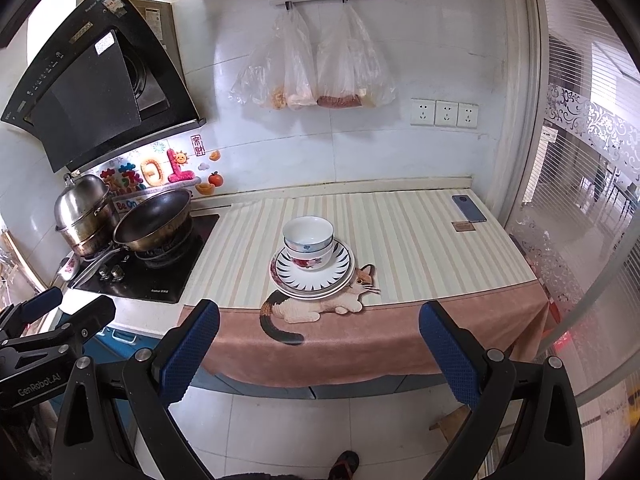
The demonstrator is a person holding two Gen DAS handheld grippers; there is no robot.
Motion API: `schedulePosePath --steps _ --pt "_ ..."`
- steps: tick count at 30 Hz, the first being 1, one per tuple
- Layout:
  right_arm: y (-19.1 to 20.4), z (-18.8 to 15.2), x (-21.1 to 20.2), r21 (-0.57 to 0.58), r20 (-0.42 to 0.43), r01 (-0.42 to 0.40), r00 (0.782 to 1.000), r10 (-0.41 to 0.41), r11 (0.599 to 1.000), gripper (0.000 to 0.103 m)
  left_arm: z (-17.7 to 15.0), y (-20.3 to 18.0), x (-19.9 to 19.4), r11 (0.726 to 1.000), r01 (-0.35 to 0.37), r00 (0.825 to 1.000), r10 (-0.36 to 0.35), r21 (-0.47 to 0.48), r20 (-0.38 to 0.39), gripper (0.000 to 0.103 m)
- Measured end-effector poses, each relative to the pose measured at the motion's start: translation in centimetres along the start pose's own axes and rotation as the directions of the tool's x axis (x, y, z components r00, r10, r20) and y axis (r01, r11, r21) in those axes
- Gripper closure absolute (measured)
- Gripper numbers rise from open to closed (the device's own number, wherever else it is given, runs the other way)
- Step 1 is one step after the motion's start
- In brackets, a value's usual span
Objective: Organize plates and bowls
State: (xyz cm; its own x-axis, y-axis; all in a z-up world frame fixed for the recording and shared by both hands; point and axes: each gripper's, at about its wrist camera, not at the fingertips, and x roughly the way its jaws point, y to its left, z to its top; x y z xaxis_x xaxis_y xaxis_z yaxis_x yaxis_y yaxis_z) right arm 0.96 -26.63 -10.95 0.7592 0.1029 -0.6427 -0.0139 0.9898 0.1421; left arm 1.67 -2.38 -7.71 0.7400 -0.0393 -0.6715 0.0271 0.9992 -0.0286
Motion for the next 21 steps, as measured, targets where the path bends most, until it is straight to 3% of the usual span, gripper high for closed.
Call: schedulePosePath --steps 21 --pt "1.0 0.3 0.4 -0.011 -0.007 0.008 1.000 -0.008 1.000 0.001 0.5 0.8 0.3 1.000 0.000 1.000 0.000 -0.009 -0.004 0.000"
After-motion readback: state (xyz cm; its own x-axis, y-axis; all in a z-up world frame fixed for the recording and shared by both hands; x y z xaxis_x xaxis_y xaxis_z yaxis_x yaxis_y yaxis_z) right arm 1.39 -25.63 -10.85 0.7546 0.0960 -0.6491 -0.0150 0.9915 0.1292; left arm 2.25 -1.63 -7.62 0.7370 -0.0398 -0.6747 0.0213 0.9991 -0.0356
